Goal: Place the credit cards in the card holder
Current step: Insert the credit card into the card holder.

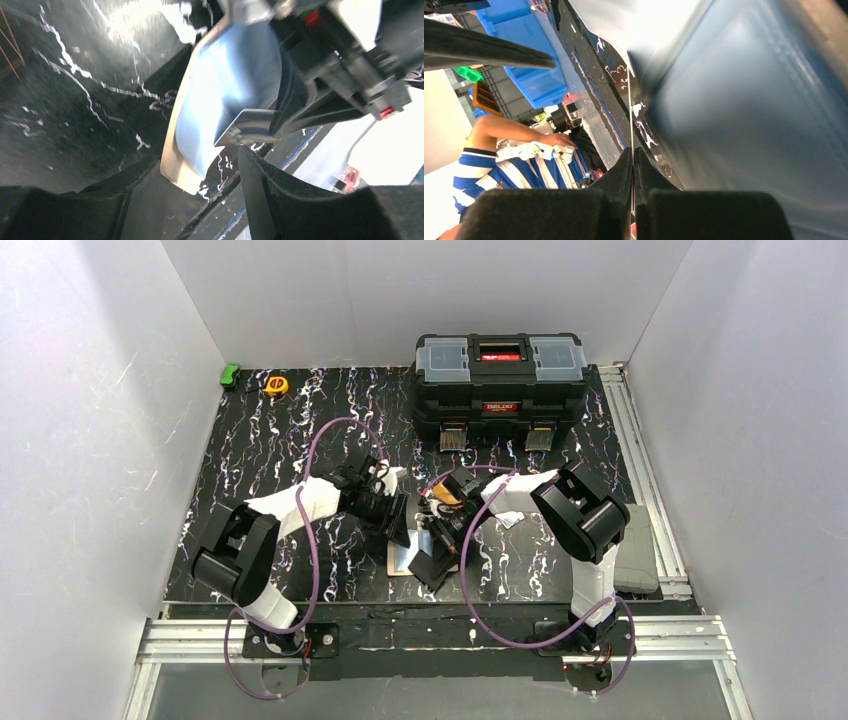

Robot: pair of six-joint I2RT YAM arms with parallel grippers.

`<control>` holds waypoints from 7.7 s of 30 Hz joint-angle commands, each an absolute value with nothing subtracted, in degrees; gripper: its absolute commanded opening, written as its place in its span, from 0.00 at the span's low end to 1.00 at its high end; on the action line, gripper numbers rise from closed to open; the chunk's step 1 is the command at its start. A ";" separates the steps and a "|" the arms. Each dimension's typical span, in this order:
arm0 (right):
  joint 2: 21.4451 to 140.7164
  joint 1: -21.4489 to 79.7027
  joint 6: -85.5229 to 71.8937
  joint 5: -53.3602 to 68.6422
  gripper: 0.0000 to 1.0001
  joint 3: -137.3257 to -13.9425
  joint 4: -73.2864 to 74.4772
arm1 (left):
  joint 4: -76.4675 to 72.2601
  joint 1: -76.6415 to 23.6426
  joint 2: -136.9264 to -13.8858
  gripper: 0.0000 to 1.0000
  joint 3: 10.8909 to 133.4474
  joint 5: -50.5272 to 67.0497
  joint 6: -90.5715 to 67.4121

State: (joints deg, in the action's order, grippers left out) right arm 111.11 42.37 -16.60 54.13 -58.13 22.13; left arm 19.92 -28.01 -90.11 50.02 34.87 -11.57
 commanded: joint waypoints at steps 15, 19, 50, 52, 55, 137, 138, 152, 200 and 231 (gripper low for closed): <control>111.61 40.18 -19.95 54.53 0.01 -56.56 16.79 | 25.57 -27.95 -87.60 0.10 45.31 37.16 -15.72; 110.76 39.76 -20.22 53.95 0.01 -56.68 17.05 | 25.84 -27.94 -87.55 0.00 46.35 35.55 -15.72; 106.95 36.48 -20.18 46.06 0.01 -58.71 17.96 | 33.57 -28.43 -95.24 0.24 54.17 32.02 -6.21; 107.21 37.32 -20.42 45.52 0.01 -57.44 17.32 | 32.88 -28.41 -95.22 0.33 53.90 31.51 -9.01; 107.10 38.04 -21.17 44.27 0.01 -54.85 16.08 | 32.56 -28.22 -95.27 0.38 53.64 32.67 -12.64; 49.50 38.58 -33.91 25.96 0.01 -49.97 -19.99 | 43.30 -26.72 -76.94 0.00 91.43 73.22 11.43; 49.63 38.58 -34.10 26.12 0.01 -49.96 -20.03 | 43.06 -26.72 -76.88 0.00 91.29 73.21 11.34; 49.43 38.67 -35.23 28.15 0.01 -48.59 -18.35 | 40.60 -26.72 -76.03 0.00 90.55 72.86 9.85; 53.19 38.59 -27.90 33.86 0.01 -54.25 -3.04 | 45.79 -27.08 -74.41 0.00 91.75 72.86 17.66; 55.13 38.60 -30.72 43.95 0.01 -50.72 -9.79 | 55.12 -29.37 -75.61 0.03 92.88 68.41 28.69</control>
